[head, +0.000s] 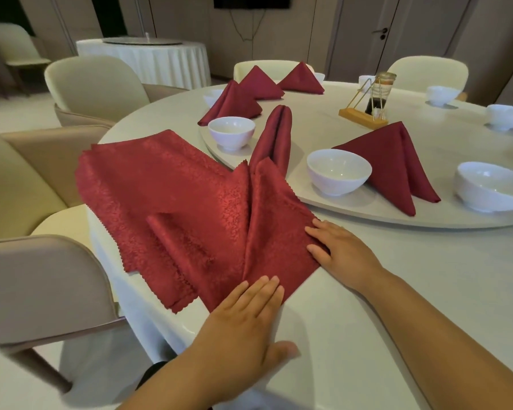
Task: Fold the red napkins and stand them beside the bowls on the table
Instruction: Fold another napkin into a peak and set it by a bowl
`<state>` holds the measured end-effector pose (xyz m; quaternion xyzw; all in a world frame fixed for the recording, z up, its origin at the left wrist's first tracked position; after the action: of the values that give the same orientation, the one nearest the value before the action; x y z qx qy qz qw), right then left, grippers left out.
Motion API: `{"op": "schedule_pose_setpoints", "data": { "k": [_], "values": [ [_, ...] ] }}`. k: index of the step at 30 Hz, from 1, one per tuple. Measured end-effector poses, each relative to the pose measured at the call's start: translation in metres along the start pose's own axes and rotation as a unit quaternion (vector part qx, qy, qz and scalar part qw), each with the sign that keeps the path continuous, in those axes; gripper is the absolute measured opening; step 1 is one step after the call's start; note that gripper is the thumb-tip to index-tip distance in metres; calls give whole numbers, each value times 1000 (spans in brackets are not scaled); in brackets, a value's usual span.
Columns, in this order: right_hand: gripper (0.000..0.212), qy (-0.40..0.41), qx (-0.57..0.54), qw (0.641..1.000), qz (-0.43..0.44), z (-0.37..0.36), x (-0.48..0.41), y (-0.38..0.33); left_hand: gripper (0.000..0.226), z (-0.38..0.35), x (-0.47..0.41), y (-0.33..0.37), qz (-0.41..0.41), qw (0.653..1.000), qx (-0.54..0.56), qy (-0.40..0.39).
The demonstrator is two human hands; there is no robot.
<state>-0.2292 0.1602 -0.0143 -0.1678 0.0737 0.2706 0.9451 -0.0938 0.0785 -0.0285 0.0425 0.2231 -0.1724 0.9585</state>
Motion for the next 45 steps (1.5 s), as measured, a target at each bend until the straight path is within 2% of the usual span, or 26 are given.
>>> {"op": "schedule_pose_setpoints", "data": {
  "k": [5,8,10,14,16,19,24,28,29,32,37,42,45],
  "values": [
    [47,-6,-2,1000,-6,-1,0,0,54,16,26,-8,-28,999,18,26],
    [48,20,11,1000,-1,3,1,1,48,21,26,-13,-20,999,36,27],
    [49,60,21,998,-2,10,2,2,47,26,25,-14,-16,996,75,36],
    [46,191,24,980,42,36,10,-7,45,51,32,-40,18,978,178,108],
    [42,205,1,977,56,43,15,-15,51,58,36,-57,35,976,181,115],
    [34,198,-41,970,134,47,28,-50,54,55,36,-68,39,982,156,96],
    [37,118,-56,954,270,28,55,-117,53,44,26,-61,25,985,142,93],
    [31,92,-19,939,330,15,70,-136,38,43,29,-65,30,982,146,115],
    [31,84,-11,939,334,13,72,-137,29,45,31,-66,22,982,141,122],
    [27,79,-6,941,328,8,74,-136,37,51,31,-66,-11,985,116,131],
    [31,83,-21,947,310,1,74,-134,37,54,21,-54,-74,988,70,115],
    [28,106,-61,950,288,4,71,-132,39,53,20,-58,-60,989,95,98],
    [32,127,-65,951,275,8,71,-129,48,50,17,-58,-45,990,103,79]
  ]
}}
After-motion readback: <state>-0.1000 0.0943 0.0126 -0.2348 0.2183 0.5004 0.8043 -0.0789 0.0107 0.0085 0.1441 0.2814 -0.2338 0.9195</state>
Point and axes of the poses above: each hand's wrist, its own x-axis away from the middle knuckle, its own z-axis out of the back of the hand, y = z × x, the point moved 10 cm from there along -x, towards the middle knuckle, and after that the axes turned 9 degrees about y, right-handed, at the moved point
